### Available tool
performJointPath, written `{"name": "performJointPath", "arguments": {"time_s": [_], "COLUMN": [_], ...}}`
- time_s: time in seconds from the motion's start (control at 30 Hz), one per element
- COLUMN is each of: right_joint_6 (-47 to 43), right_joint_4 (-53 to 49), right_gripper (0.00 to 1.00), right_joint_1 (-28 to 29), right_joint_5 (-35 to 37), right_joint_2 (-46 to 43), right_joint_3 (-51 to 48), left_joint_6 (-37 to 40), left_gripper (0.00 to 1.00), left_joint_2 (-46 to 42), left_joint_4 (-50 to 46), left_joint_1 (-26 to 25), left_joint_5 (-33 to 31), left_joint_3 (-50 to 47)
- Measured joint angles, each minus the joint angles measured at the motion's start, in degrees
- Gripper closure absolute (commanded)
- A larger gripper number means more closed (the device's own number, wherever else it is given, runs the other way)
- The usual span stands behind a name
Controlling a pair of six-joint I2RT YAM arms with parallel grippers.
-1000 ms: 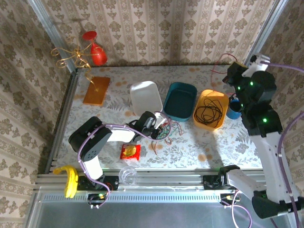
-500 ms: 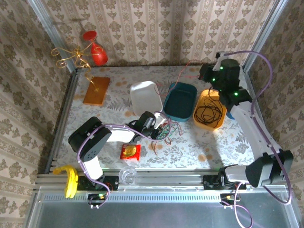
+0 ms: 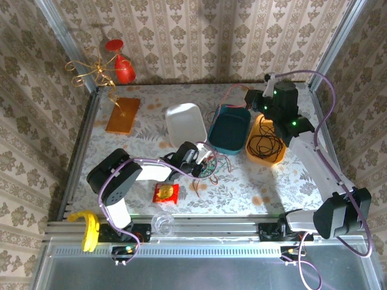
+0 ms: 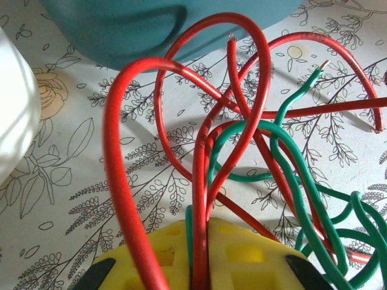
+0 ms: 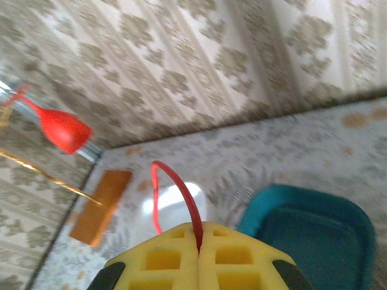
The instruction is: Untangle the cables
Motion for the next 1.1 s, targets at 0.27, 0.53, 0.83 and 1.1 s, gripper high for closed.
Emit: {"name": "performJointPath", "arguments": {"time_s": [0.27,0.53,0.83,1.1], "right_joint_6": [0.2,-1.9,-4.6,-6.4], "right_joint_4": [4.5,4.4,3.3,0.9], "right_gripper": [1.0,1.0,1.0,1.0], "right_joint_1": [0.0,0.0,0.0,0.0], "right_joint_5": [-7.1,-8.5,-4.9,-0.6], "right_joint_2": [4.2,2.9,-3.5,-2.5], "right_joint_3": [11.8,14.7,3.9,-1.5], "left_joint_6": [0.0,0.0,0.0,0.1], "left_gripper": [0.88,0.89,0.89,0.89], "left_joint_2": [0.0,0.0,0.0,0.0], "left_joint_4": [0.0,-0.5,-1.5,-1.9], "left_joint_1": [-0.1,-0.5,-0.8,-0.8], "left_joint_5": [-0.1,-0.8,-1.1,-1.1], "left_joint_3": [0.0,0.2,0.8,1.0]}}
